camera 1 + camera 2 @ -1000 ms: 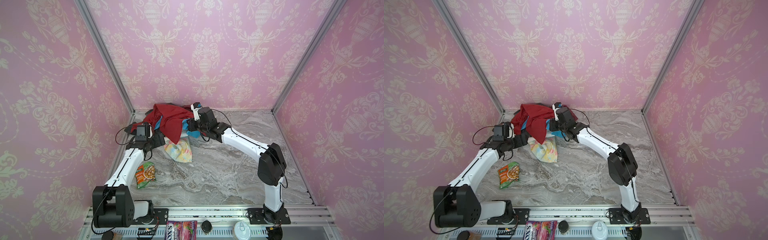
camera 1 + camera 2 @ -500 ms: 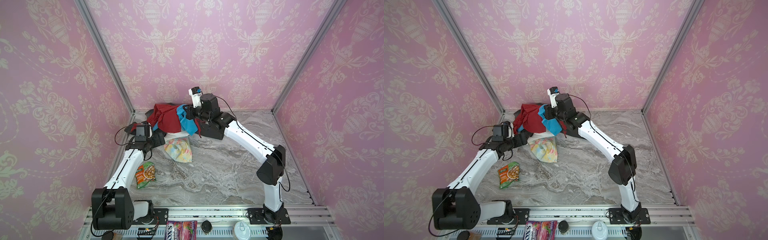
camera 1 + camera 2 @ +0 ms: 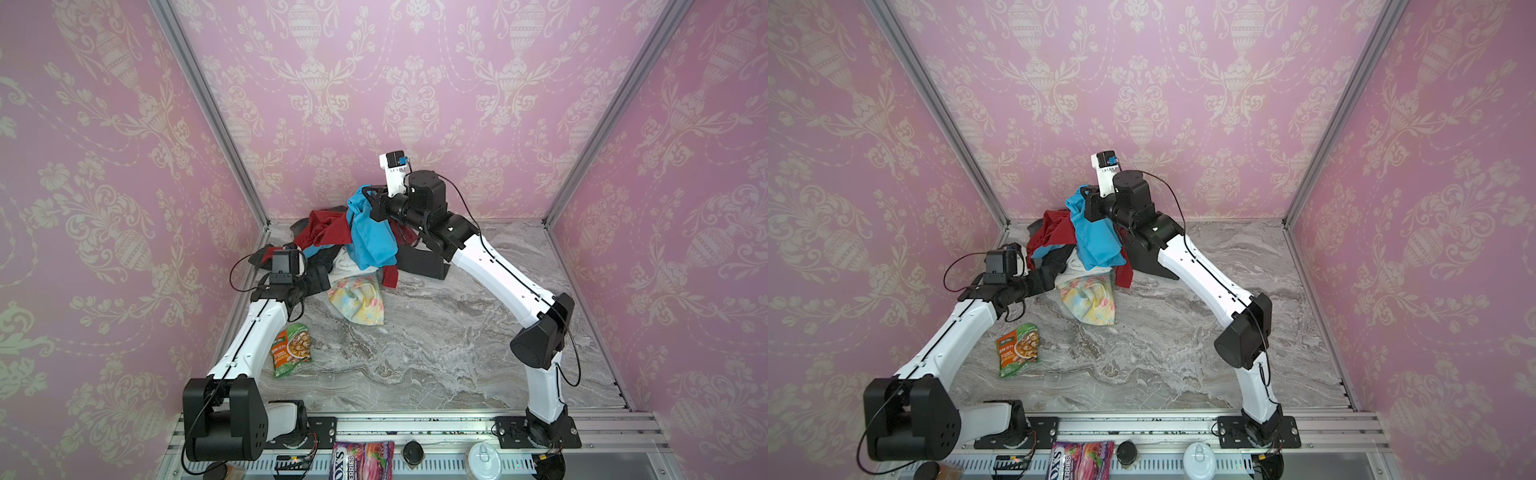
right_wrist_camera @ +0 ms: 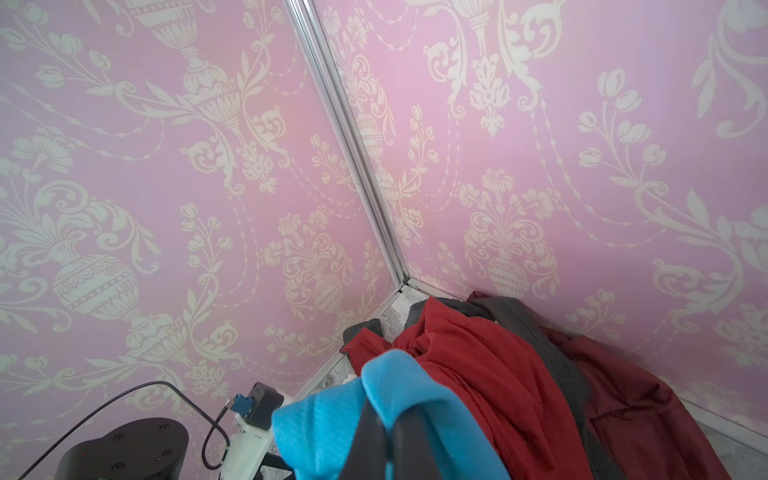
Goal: Pick out a specific cloth from the pile
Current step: 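Lift the turquoise shirt up out of the pile with the right gripper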
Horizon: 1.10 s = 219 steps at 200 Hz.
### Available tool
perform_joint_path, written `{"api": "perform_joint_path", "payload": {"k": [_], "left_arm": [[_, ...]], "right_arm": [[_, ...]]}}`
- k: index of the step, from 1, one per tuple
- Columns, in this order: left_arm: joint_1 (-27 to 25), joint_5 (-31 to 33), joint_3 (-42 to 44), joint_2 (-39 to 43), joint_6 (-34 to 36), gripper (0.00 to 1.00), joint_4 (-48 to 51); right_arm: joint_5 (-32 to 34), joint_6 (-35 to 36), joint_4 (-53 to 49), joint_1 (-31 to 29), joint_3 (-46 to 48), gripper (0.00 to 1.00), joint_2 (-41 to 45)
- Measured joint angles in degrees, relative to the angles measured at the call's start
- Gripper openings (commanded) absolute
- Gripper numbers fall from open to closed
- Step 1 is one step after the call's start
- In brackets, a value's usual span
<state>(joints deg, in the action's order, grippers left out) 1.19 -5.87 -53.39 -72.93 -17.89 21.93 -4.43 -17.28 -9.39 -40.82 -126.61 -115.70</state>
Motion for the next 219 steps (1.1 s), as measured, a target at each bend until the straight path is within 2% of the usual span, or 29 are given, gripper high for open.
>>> {"api": "perform_joint_path", "payload": {"k": [66, 113, 159, 219], "left_arm": [[-2.4, 0.2, 1.7, 3.5, 0.9, 0.97, -1.2], [-10.5, 0.1, 4.4, 12.2, 1.9, 0.99, -5.6], [-17.2, -0.1, 4.3, 15.9, 2.4, 0.99, -7.3], [-17.7, 0.0, 2.6, 19.6, 3.1, 0.99, -6.0]], "right_arm": [[1.2, 0.8, 2.7, -0.1, 5.5, 0.0, 1.5], [1.4, 0.8, 3.1, -0.1, 8.5, 0.0, 3.1], [1.4, 0.8, 4.3, -0.1, 10.6, 0.0, 7.5], [1.5, 1.5, 7.0, -0.1, 13.0, 0.0, 15.3]]}}
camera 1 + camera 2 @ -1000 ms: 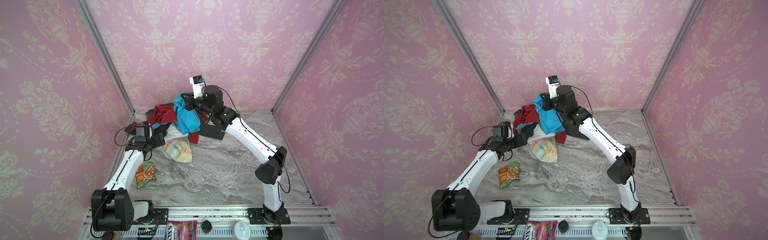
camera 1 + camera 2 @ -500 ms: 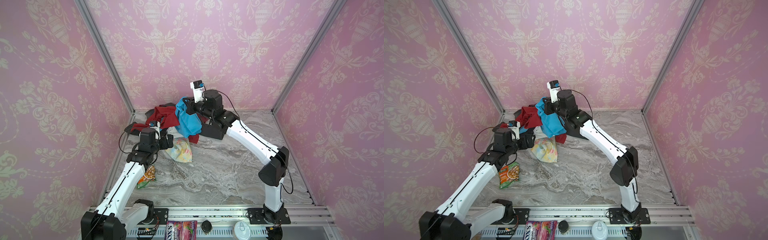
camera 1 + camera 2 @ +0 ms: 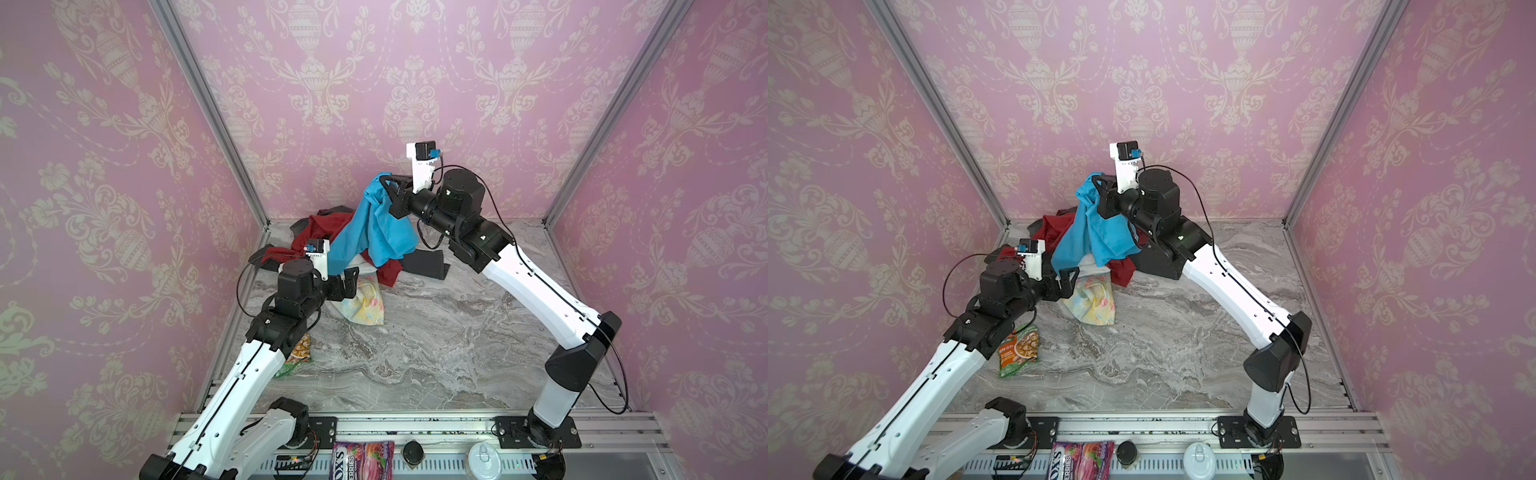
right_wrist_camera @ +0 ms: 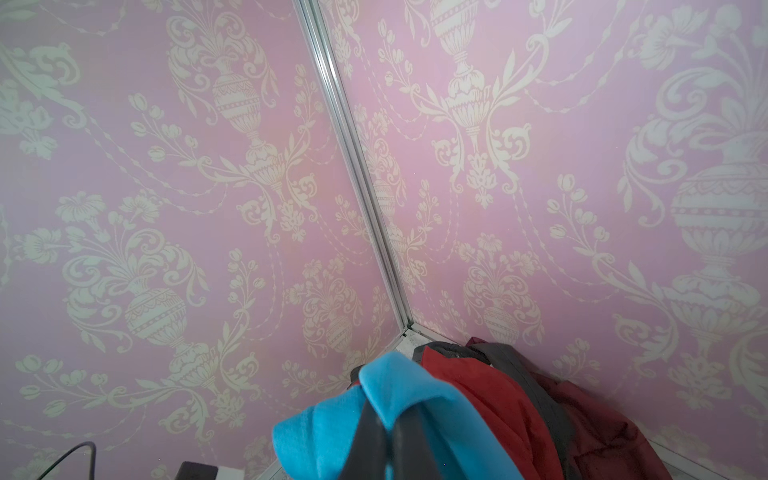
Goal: Pick out a specific cloth from the pile
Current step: 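Lift the turquoise shirt up out of the pile with the right gripper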
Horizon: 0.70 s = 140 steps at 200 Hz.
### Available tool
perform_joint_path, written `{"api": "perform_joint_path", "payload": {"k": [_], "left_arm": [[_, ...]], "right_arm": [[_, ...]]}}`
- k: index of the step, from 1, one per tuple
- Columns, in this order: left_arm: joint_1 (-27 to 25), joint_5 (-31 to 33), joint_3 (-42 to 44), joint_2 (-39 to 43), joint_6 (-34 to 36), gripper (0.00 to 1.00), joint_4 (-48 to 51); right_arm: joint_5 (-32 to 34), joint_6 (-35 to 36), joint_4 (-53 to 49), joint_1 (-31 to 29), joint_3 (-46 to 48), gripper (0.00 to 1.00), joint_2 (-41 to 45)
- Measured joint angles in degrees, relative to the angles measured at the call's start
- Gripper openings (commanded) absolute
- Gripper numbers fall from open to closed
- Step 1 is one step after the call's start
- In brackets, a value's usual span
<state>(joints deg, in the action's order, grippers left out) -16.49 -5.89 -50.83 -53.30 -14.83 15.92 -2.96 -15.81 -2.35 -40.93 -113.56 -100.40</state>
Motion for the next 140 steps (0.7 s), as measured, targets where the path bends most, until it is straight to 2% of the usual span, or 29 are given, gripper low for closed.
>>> {"api": "perform_joint_path", "payload": {"k": [83, 140], "left_arm": [[-0.3, -1.4, -2.7, -1.8, 0.0, 0.98, 0.0], [-2.3, -2.0, -7.0, -6.2, 0.8, 0.98, -0.2]], "right_arm": [[4.9, 3.8, 1.6, 0.0, 10.2, 0.0, 8.2], [8.8, 6.4, -0.9, 0.7, 12.2, 0.0, 12.4]]}}
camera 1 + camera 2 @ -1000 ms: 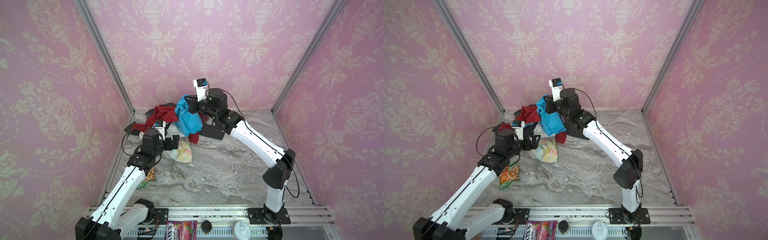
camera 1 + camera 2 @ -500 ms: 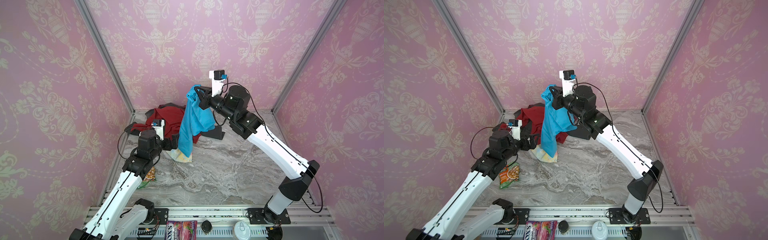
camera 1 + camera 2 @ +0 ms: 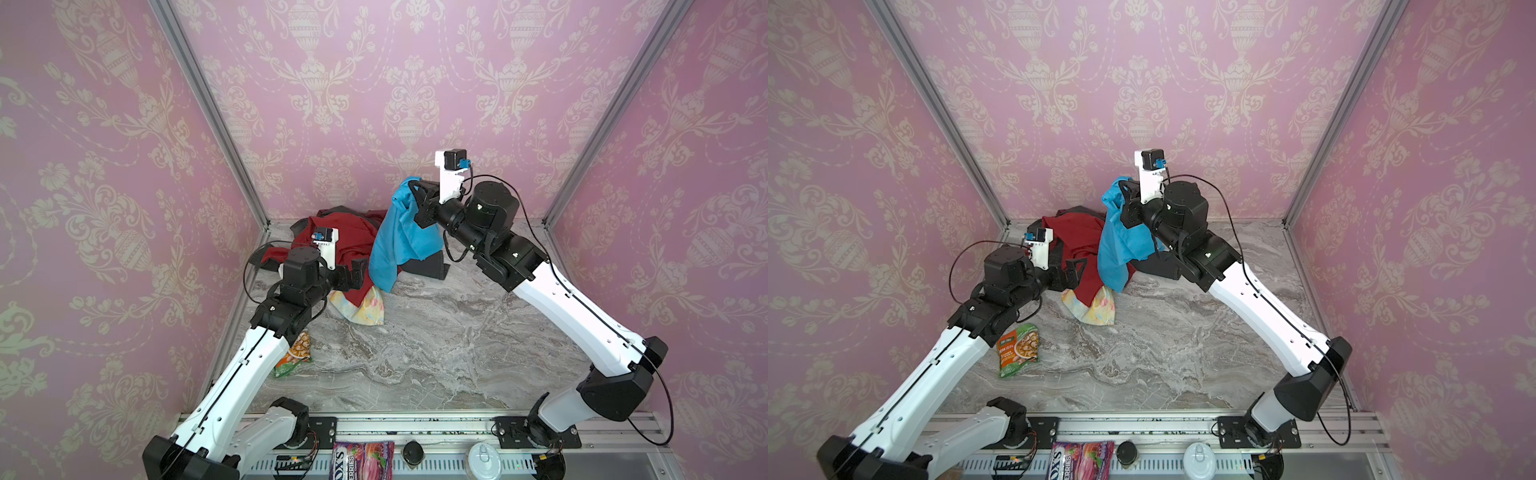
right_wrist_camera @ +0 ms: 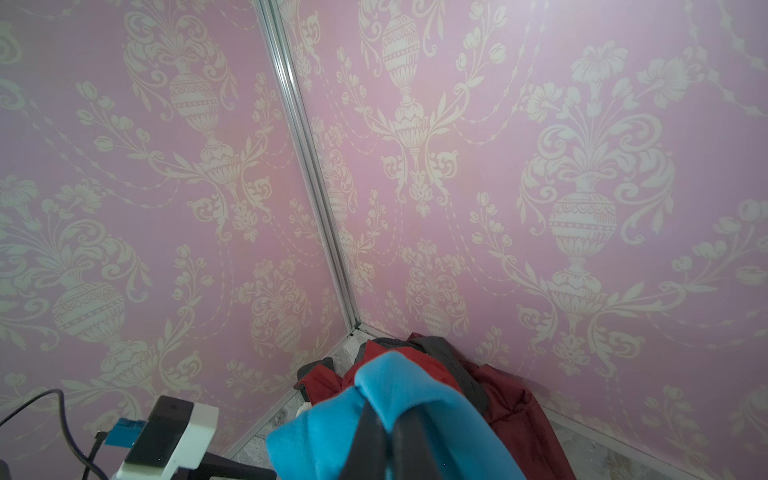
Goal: Pick out a specific cloth from the pile
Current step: 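Lift the turquoise shirt up out of the pile with the right gripper, then carry the turquoise shirt with the right gripper toward the far corner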
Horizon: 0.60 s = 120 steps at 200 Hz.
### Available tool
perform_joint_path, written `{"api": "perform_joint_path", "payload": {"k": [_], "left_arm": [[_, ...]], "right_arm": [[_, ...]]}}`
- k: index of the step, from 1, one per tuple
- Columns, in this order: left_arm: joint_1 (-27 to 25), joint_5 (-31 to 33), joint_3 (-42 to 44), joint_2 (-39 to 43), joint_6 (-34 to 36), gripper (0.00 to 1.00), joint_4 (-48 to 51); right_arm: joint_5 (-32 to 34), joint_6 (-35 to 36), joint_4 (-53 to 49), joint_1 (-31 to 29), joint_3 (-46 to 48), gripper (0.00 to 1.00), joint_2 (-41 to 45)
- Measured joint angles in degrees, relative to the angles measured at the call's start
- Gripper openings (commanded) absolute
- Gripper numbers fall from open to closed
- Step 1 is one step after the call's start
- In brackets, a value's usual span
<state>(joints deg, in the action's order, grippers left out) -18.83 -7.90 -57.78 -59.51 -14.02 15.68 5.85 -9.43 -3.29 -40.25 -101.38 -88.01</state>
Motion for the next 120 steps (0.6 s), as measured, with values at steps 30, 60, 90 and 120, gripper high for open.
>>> {"api": "perform_joint_path", "payload": {"k": [30, 60, 90, 120], "left_arm": [[-0.9, -0.3, -2.9, -2.6, 1.1, 0.98, 0.1], [-2.6, -0.7, -6.7, -5.2, 2.5, 0.99, 0.2], [-4.5, -0.6, -10.3, -8.3, 4.4, 0.98, 0.6], [-6.2, -0.5, -13.8, -11.4, 5.9, 0.98, 1.2]], "right_arm": [[1.3, 0.5, -0.6, 2.5, 1.1, 0.0, 3.0], [2.4, 0.5, -1.6, 5.7, 2.5, 0.0, 6.0], [3.2, 0.4, -3.2, 9.6, 4.4, 0.0, 9.4], [4.6, 0.4, -5.3, 15.1, 5.7, 0.0, 12.6]]}}
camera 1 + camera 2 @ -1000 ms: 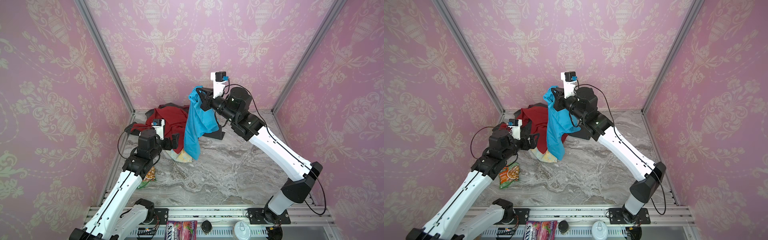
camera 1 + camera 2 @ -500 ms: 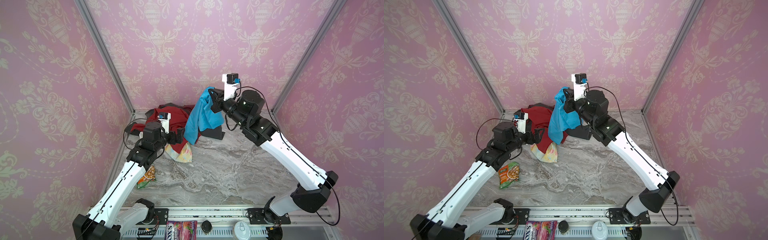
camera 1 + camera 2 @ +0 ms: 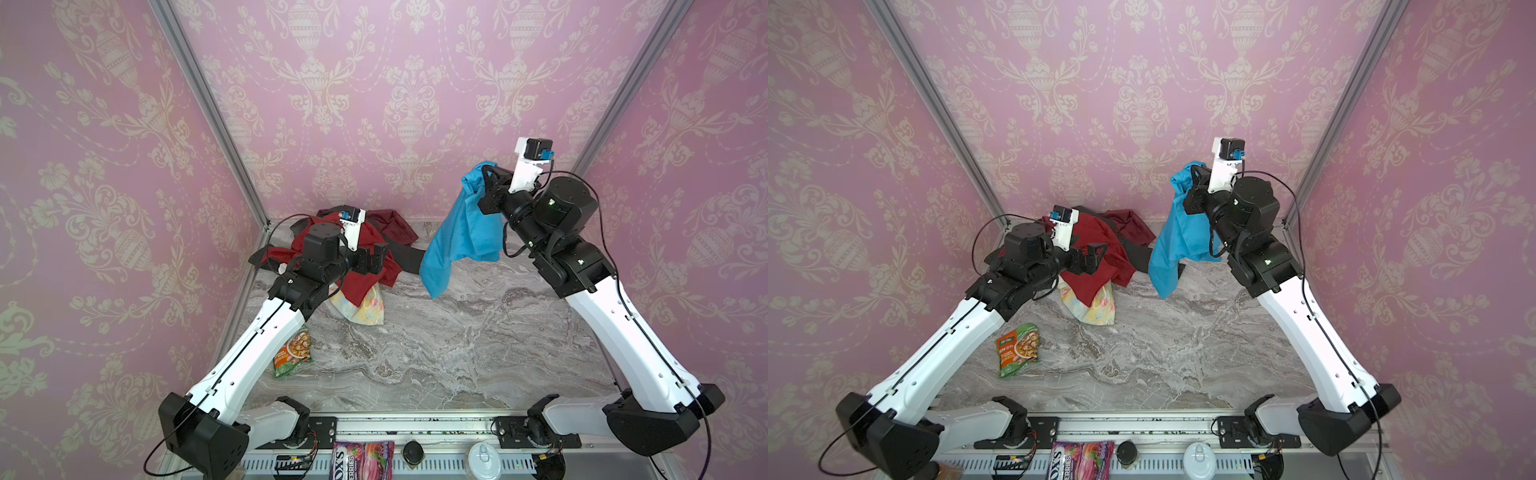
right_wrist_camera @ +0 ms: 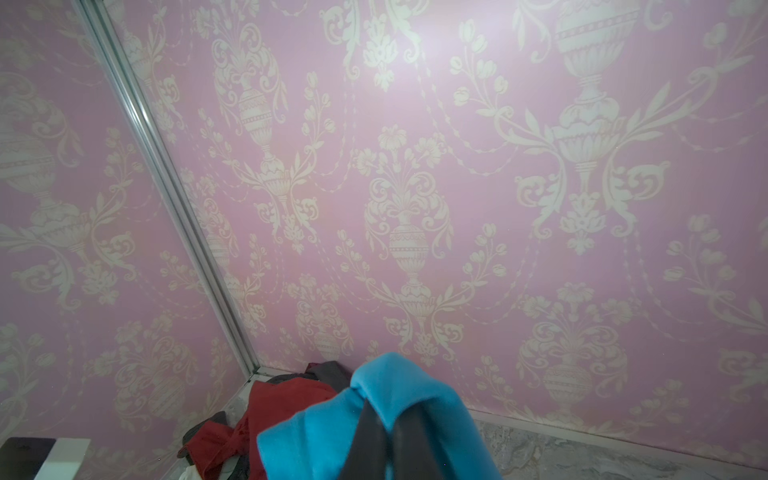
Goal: Pick out a specific cloth from the pile
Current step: 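Carry the turquoise shirt with the right gripper toward the far corner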
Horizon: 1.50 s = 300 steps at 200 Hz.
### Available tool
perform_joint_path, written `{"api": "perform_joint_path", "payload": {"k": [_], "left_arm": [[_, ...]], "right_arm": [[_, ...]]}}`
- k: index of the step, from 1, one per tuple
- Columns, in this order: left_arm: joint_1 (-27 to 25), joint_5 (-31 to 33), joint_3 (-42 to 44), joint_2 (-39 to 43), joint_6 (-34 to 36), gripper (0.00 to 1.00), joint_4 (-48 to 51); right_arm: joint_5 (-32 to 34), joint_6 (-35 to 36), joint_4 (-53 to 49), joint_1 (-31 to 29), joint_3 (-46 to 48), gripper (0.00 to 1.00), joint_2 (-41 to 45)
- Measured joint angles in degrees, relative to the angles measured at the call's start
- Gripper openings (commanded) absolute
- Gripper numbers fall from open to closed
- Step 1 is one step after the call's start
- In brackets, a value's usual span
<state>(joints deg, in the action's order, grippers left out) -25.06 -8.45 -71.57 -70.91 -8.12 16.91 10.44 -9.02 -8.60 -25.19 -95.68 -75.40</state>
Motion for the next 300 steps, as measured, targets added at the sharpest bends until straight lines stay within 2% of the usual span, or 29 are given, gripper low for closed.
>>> {"api": "perform_joint_path", "payload": {"k": [72, 135, 191, 237, 272, 300], "left_arm": [[-9.4, 2.6, -10.2, -10.8, 6.3, 0.99, 2.9], [-13.8, 3.0, -17.3, -18.2, 9.7, 0.99, 5.1], [-13.9, 2.5, -20.6, -22.8, 9.7, 0.99, 5.0], [-13.9, 2.1, -23.0, -27.2, 9.7, 0.99, 5.0], [-13.9, 1.3, -23.3, -28.7, 8.8, 0.99, 5.0], [-13.9, 1.1, -23.0, -29.3, 7.1, 0.99, 3.7]], "right_arm": [[0.6, -1.7, -5.8, 16.4, 1.9, 0.0, 5.2], [-2.1, -4.1, -9.4, 27.9, 2.8, 0.0, 4.2], [-3.0, -4.1, -9.7, 31.9, 2.8, 0.0, -2.2], [-2.5, -1.4, -8.9, 32.2, 2.7, 0.0, -8.4], [-2.1, 0.1, -5.1, 32.6, 4.2, 0.0, -7.7], [-2.1, 0.0, -1.0, 32.7, 13.1, 0.0, -4.0]]}}
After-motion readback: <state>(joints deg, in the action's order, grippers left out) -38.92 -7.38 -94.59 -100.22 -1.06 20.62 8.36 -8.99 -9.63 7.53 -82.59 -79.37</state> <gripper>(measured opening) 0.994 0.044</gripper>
